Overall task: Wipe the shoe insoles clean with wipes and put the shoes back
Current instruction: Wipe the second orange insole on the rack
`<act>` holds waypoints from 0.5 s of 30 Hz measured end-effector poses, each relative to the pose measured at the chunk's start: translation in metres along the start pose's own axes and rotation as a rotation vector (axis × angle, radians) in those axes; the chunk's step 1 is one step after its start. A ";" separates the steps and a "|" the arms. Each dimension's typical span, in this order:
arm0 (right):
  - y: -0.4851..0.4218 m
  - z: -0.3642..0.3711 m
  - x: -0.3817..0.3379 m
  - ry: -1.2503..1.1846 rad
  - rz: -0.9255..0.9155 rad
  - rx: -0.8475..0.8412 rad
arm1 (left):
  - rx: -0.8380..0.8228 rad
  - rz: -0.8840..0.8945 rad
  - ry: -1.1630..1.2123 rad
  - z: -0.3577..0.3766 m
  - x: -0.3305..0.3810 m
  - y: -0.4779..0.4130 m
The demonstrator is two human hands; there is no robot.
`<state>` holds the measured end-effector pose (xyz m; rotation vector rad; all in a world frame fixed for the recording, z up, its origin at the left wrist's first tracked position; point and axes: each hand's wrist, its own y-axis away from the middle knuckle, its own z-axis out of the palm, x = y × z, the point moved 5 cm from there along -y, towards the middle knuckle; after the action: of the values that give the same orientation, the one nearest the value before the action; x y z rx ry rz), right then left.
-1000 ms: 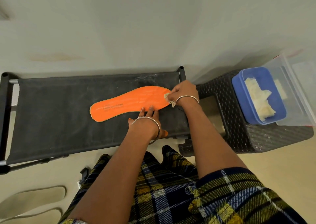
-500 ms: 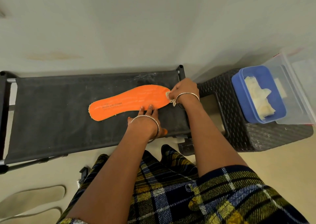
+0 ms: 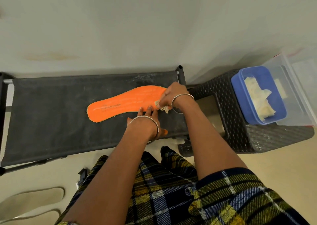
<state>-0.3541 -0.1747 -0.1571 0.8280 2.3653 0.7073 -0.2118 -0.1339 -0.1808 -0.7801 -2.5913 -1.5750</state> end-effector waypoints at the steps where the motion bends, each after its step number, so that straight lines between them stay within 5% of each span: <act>1: 0.000 -0.002 0.002 -0.022 -0.001 0.025 | 0.006 0.004 0.003 0.000 0.000 0.000; 5: 0.004 -0.026 0.010 -0.116 -0.013 0.325 | 0.021 0.020 0.037 -0.004 -0.001 0.009; 11: 0.008 -0.008 0.000 -0.038 -0.168 0.061 | 0.021 0.018 0.019 -0.006 -0.001 0.009; 15: 0.004 -0.025 0.006 -0.064 -0.149 0.360 | 0.015 0.026 0.027 -0.006 -0.001 0.010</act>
<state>-0.3719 -0.1756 -0.1382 0.7926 2.5007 0.1921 -0.2084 -0.1357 -0.1693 -0.7823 -2.5611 -1.5459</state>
